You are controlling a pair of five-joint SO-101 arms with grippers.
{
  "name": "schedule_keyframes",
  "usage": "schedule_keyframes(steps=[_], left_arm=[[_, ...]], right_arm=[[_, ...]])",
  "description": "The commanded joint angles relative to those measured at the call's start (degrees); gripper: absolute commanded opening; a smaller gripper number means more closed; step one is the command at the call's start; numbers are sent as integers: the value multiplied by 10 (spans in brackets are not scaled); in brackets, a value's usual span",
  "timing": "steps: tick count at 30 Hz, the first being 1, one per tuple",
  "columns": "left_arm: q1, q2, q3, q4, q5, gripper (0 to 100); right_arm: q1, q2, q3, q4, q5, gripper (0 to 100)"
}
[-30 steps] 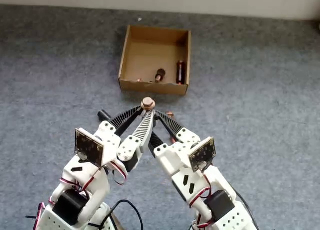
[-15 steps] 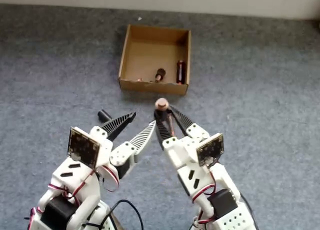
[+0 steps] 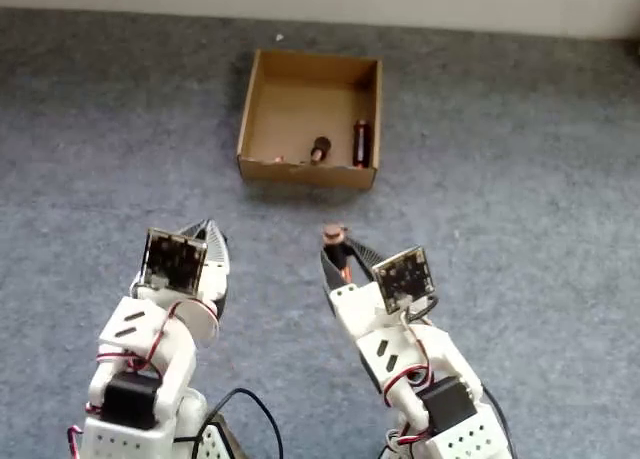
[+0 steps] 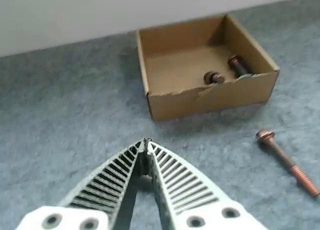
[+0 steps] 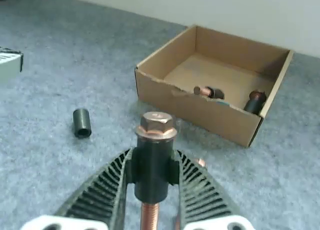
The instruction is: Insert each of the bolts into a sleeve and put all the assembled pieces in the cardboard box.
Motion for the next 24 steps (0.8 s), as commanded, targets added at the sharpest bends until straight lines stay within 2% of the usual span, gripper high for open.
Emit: schedule_keyframes(steps=[1,5,8,15,24], left_arm=[[-47,-6,41,0,-10,6],[-62,-6,60,0,-11,6],[-62,-6,60,0,-11,6],[-73,-6,60,0,-11,6],[-103,-6,56,-1,-11,6]], right_arm=[[14,-12,-22,40,3,5],[25,14,-81,38,11,5],[24,102,-127,-13,47,5],[26,395,-268,-189,91,5],[92,751,-431,-457,93,5]])
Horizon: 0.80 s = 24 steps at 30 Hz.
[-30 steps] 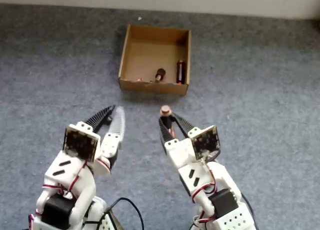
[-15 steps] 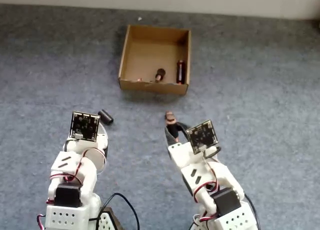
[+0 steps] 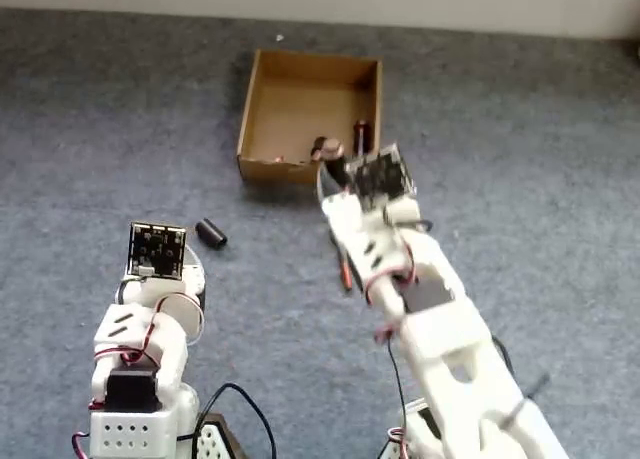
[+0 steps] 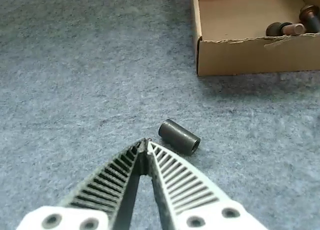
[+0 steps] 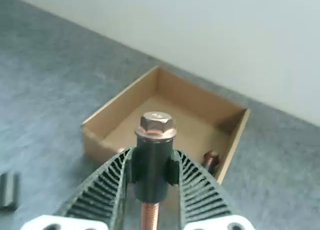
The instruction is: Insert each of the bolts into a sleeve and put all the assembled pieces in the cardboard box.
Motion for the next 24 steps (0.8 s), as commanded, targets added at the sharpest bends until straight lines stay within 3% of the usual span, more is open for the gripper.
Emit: schedule_keyframes(steps=[1,11,19,24], left_arm=[[-7,-6,-7,-1,-8,6],[-16,-6,-8,-1,-7,6],[-45,-6,-4,-28,-4,6],[-45,-6,-4,-28,-4,6]], right_arm=[[24,125,-92,-121,4,5],[34,424,-239,-277,5,5],[37,420,-256,-273,4,8],[37,415,-256,-272,4,115]])
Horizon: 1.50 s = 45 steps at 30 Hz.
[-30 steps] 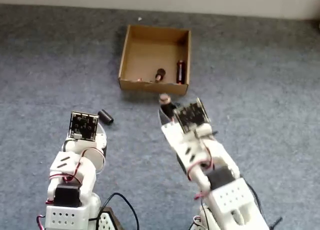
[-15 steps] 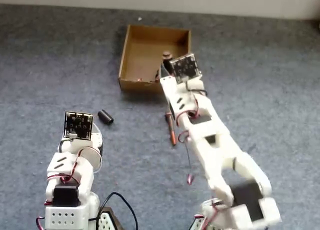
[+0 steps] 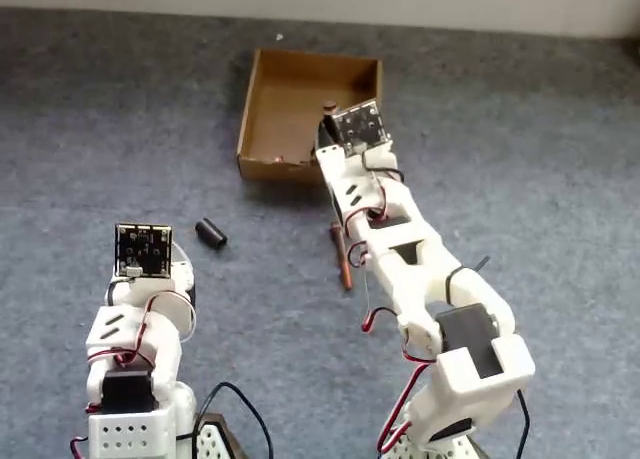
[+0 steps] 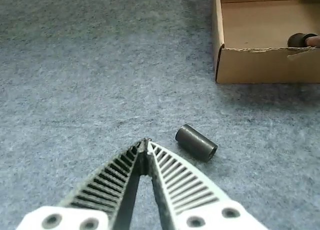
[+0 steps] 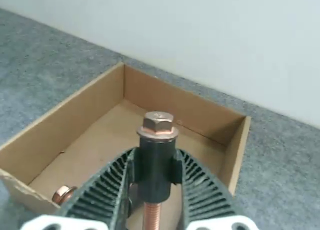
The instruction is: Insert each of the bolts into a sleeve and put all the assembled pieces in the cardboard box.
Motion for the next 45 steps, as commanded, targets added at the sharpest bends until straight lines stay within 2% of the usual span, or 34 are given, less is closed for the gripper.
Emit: schedule_keyframes(steps=[1,9,13,16,20,24,27,33,45], left_arm=[[-8,-6,-4,-14,-4,6],[-12,-6,-7,-14,-4,6],[-29,-7,-10,-14,-3,6],[-61,-7,-18,-14,32,6],[-97,-7,-18,-29,45,7],[-105,-7,-15,-39,45,7],[-105,-7,-15,-39,45,7],[-108,-7,-15,-40,45,7],[-158,-7,-21,-40,45,7]], right_arm=[[7,-35,-41,-17,3,124],[4,-69,-22,-1,4,123],[-29,-164,20,79,3,123],[-61,-247,48,154,1,123],[-108,-320,58,265,-80,123],[-163,-323,56,364,-175,123],[-208,-298,42,395,-184,123],[-269,-171,-106,524,-184,125],[-303,211,-603,851,-184,127]])
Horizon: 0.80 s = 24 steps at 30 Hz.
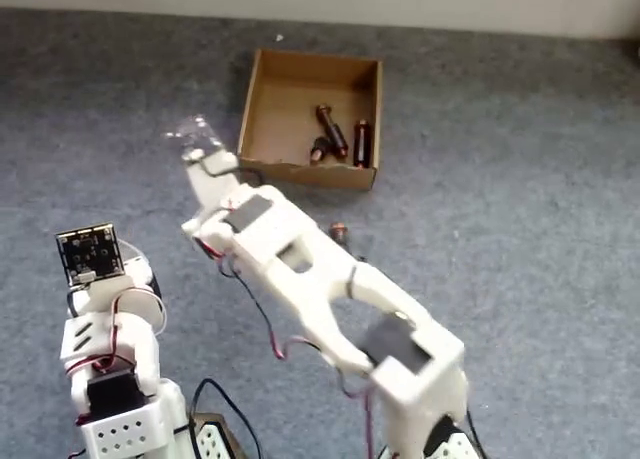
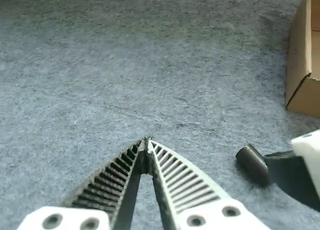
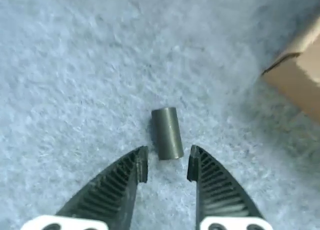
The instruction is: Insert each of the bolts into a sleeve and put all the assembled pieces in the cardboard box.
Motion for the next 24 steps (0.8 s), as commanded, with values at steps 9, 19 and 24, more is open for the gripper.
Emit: schedule_keyframes(steps=[9,19,24], left_arm=[[-8,-7,-21,-14,7,7],[-8,-7,-21,-15,7,7],[-7,-7,-20,-15,7,7]], right_arm=[[4,273,-478,227,52,127],[12,424,-705,383,63,125],[10,465,-753,393,63,123]])
